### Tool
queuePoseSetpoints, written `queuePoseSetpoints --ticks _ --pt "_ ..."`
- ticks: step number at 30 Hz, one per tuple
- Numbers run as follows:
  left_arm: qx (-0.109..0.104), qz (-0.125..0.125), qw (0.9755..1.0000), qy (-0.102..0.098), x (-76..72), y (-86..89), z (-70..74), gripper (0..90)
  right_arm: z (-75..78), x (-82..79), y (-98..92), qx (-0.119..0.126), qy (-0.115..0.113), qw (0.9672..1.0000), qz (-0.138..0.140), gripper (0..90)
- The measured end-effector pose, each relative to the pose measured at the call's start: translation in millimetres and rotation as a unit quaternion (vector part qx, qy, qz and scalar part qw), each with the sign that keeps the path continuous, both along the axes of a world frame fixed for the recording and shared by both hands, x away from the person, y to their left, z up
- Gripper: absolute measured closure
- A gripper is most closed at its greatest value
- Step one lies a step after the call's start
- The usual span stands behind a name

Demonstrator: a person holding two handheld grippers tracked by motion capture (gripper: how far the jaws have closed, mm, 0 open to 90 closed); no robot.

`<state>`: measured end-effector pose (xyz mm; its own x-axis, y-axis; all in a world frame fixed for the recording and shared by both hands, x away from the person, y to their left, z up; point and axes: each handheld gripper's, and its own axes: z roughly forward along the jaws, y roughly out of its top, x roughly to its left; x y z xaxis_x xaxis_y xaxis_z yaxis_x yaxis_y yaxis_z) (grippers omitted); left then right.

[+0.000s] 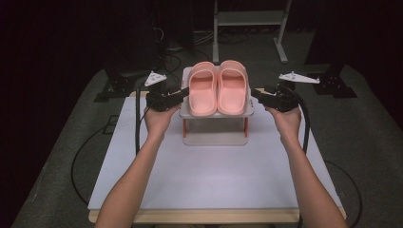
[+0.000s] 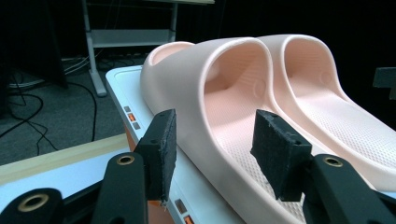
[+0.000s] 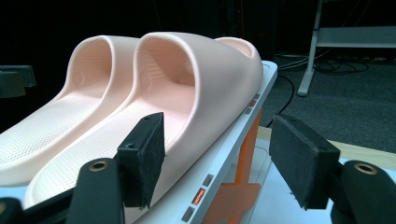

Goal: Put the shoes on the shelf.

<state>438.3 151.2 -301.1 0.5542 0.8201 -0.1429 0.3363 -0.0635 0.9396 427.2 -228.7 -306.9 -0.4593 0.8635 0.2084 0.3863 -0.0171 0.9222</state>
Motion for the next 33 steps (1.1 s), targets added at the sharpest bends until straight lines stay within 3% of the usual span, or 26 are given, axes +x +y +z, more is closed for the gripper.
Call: queuePoseSetpoints --ticks 10,33 --pt "0.001 -0.007 1.0000 -0.002 -10.0 5.3 -4.8 46.3 -4.1 -10.7 -7.9 -0.006 -0.003 1.0000 -0.002 34.4" --pt "-0.004 -0.014 0.9998 -0.011 -27.2 12.0 -11.6 40.8 -32.1 -30.6 -23.7 -0.008 0.009 0.9999 0.001 30.2"
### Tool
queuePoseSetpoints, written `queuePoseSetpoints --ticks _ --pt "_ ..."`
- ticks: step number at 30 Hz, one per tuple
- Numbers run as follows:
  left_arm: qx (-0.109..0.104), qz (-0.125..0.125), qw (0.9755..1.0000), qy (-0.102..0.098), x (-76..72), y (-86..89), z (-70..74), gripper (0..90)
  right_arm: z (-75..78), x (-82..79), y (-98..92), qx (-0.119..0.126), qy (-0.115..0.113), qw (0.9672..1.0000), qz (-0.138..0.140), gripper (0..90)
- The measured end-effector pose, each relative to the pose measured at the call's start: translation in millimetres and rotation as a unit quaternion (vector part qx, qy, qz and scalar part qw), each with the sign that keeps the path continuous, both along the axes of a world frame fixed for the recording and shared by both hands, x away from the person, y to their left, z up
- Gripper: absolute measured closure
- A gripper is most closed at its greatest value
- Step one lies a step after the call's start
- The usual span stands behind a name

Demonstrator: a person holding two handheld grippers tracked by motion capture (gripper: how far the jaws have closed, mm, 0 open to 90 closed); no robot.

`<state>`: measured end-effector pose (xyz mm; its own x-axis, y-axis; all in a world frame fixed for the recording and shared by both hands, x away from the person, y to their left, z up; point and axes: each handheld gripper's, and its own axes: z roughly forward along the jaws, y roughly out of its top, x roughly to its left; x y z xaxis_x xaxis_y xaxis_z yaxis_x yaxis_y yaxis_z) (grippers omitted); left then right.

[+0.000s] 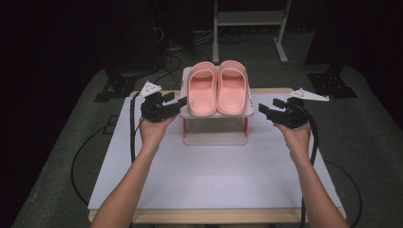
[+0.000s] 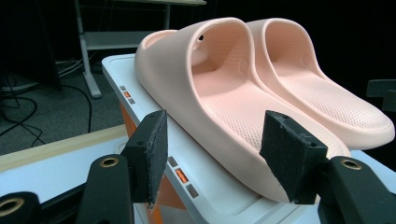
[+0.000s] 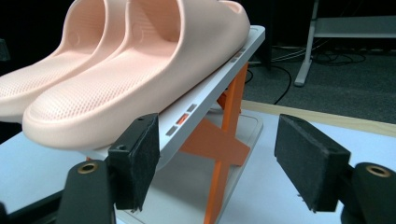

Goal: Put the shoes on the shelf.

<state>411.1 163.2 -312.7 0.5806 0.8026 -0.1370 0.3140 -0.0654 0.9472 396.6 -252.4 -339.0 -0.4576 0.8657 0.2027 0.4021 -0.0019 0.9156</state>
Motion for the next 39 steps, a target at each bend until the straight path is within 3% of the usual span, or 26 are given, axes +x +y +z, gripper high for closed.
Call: queuePoseSetpoints --ticks 9,15,17,39 --pt "-0.002 0.003 1.0000 0.000 -6.5 7.1 -8.0 39.4 -9.0 -6.5 -1.0 -0.005 0.005 1.0000 0.001 28.1" --pt "0.008 0.007 0.9999 0.002 -12.0 11.2 -14.1 37.0 -14.3 -10.3 -3.0 -0.007 0.008 0.9999 0.002 27.0" --pt "0.000 0.009 1.0000 0.002 -13.7 12.6 -16.2 36.6 -16.3 -11.3 -3.8 -0.008 0.010 0.9999 0.001 27.0" --pt "0.001 0.012 0.9999 0.011 -27.9 25.1 -41.8 31.3 -38.2 -23.6 -10.2 -0.009 0.025 0.9996 -0.004 25.7"
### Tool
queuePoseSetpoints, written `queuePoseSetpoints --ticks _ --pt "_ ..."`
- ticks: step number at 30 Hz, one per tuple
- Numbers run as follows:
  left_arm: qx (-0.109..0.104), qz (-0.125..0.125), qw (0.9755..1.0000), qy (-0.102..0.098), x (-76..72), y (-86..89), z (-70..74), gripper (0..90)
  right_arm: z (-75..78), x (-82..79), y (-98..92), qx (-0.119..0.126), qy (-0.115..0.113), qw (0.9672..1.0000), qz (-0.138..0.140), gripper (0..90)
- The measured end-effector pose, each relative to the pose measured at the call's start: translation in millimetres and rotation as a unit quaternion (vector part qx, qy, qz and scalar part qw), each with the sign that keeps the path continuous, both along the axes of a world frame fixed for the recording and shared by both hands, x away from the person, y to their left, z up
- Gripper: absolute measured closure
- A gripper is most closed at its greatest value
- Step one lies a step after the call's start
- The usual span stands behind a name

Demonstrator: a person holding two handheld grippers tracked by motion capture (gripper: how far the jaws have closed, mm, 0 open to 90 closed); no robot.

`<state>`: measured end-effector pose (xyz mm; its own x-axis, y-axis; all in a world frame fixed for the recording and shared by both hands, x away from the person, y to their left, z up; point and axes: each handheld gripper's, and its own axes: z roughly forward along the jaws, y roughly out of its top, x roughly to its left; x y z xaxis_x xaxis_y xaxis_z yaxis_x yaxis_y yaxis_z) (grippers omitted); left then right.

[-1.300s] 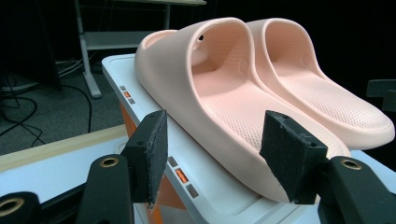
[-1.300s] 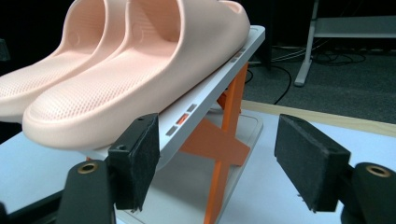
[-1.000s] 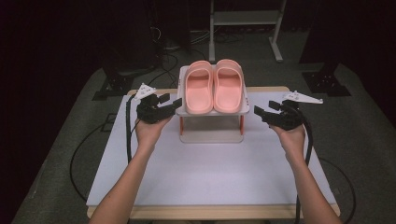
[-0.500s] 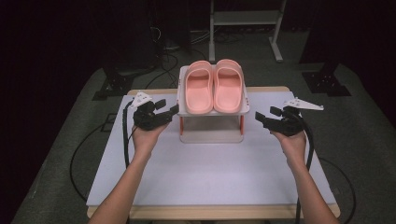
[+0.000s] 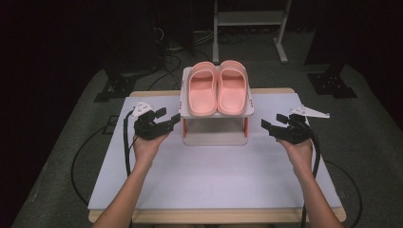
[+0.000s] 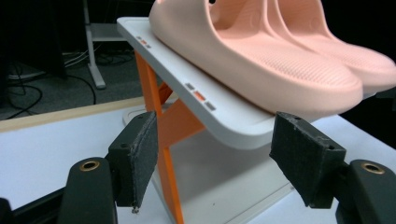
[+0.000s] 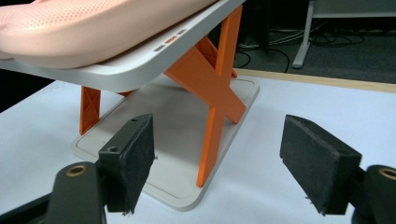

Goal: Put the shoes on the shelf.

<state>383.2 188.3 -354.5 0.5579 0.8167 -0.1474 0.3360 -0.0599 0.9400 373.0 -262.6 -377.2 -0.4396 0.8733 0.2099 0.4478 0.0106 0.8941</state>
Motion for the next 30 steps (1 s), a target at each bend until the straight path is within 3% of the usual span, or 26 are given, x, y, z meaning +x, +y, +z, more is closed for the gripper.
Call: queuePoseSetpoints --ticks 13,23,30 --pt "-0.007 0.007 0.9999 0.008 -7.7 7.0 -18.5 27.2 -14.6 -9.4 -9.8 0.000 0.008 0.9999 -0.010 25.2" --pt "0.005 0.004 0.9999 0.015 -12.7 9.0 -30.7 22.3 -29.6 -16.2 -17.6 0.002 0.019 0.9997 -0.016 24.6" --pt "0.001 0.007 0.9999 0.015 -17.8 10.3 -38.7 20.0 -37.8 -22.8 -21.0 0.004 0.022 0.9996 -0.018 24.6"
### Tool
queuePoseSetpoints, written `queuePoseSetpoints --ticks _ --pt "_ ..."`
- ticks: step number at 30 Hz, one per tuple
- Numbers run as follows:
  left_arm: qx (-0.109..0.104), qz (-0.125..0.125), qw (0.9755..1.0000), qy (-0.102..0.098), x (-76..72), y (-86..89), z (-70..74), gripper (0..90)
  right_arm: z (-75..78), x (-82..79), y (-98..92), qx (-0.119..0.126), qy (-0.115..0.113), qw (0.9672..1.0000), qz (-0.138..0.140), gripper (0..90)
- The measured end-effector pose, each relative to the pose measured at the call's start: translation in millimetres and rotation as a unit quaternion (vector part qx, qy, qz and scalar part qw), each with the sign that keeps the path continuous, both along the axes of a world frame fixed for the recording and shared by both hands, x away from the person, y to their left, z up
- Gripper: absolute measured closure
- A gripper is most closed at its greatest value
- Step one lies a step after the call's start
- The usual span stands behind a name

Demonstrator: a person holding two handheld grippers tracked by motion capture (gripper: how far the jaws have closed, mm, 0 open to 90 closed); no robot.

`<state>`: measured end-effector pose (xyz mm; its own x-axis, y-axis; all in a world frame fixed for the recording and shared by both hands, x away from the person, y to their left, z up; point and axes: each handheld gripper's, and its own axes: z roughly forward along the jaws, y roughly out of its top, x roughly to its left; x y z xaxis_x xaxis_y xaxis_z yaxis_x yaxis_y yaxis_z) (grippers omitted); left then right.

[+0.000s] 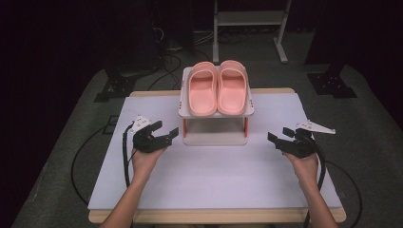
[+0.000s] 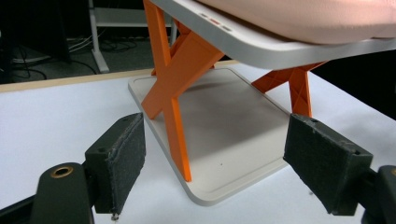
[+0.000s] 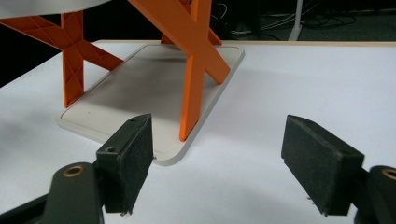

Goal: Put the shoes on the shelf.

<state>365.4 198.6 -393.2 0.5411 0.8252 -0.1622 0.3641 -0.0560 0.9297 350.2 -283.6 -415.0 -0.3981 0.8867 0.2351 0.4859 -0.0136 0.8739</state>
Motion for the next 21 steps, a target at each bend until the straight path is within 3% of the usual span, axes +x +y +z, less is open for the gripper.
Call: queuePoseSetpoints --ticks 15,21 --pt "0.014 0.002 0.9999 -0.001 -9.3 -0.6 -11.4 17.3 -15.9 -13.5 -4.1 0.001 0.000 1.0000 -0.003 24.2" --pt "0.010 0.004 0.9999 0.000 -13.7 1.1 -16.7 17.3 -22.9 -19.9 -7.0 0.004 0.003 1.0000 -0.004 24.1"
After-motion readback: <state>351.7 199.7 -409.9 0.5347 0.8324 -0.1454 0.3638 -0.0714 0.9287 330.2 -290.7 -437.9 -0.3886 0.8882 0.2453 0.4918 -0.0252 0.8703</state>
